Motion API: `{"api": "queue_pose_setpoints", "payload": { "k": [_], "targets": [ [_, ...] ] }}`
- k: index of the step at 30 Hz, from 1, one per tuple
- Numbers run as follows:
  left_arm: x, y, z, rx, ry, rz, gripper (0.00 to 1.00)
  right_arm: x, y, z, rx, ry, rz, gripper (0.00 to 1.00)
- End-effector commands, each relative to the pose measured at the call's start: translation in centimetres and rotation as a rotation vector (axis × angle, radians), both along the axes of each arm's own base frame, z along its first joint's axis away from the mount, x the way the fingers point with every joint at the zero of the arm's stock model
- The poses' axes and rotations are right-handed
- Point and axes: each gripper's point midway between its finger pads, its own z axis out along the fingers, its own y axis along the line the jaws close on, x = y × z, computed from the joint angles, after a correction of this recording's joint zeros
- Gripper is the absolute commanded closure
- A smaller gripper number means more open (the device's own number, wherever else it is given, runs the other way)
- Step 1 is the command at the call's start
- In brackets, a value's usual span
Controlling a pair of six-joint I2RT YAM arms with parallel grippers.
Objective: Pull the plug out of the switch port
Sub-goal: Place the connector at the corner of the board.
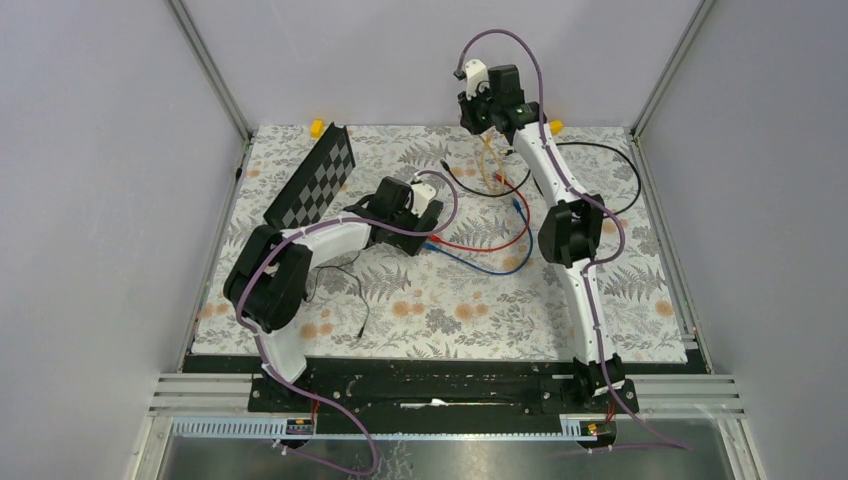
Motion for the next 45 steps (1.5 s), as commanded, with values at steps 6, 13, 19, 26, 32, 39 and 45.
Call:
{"api": "queue_pose_setpoints", "payload": {
  "k": [6, 13, 19, 26, 32, 39, 45],
  "targets": [
    [0.8, 0.0, 1.5, -0.020, -0.061, -0.001, 0.01, 4.5, -5.4, -0.2, 0.208, 0.011, -0.151, 0.95],
    [0.7, -0.2, 0.9, -0.023, -0.041, -0.004, 0.01, 5.1, -9.5, -2.1, 0.314, 0.108, -0.218, 0.91],
    [0.6, -0.2, 0.8, -0.019, -0.034, -0.005, 0.01, 5.3, -12.5, -5.2, 0.398, 0.217, -0.272, 0.87],
    [0.4, -0.2, 0.7, -0.019, -0.025, -0.009, 0.01, 4.7, -13.7, -9.0, 0.519, 0.370, -0.322, 0.85],
    [0.3, -0.3, 0.5, -0.023, -0.013, -0.015, 0.01, 4.1, -14.4, -10.7, 0.617, 0.468, -0.331, 0.84],
    [0.1, -0.5, 0.1, -0.026, 0.001, -0.019, 0.01, 3.9, -12.8, -11.2, 0.679, 0.510, -0.286, 0.83],
    [0.0, -0.5, 0.0, -0.027, 0.010, -0.020, 0.01, 3.9, -11.8, -11.7, 0.693, 0.523, -0.266, 0.80]
  ]
}}
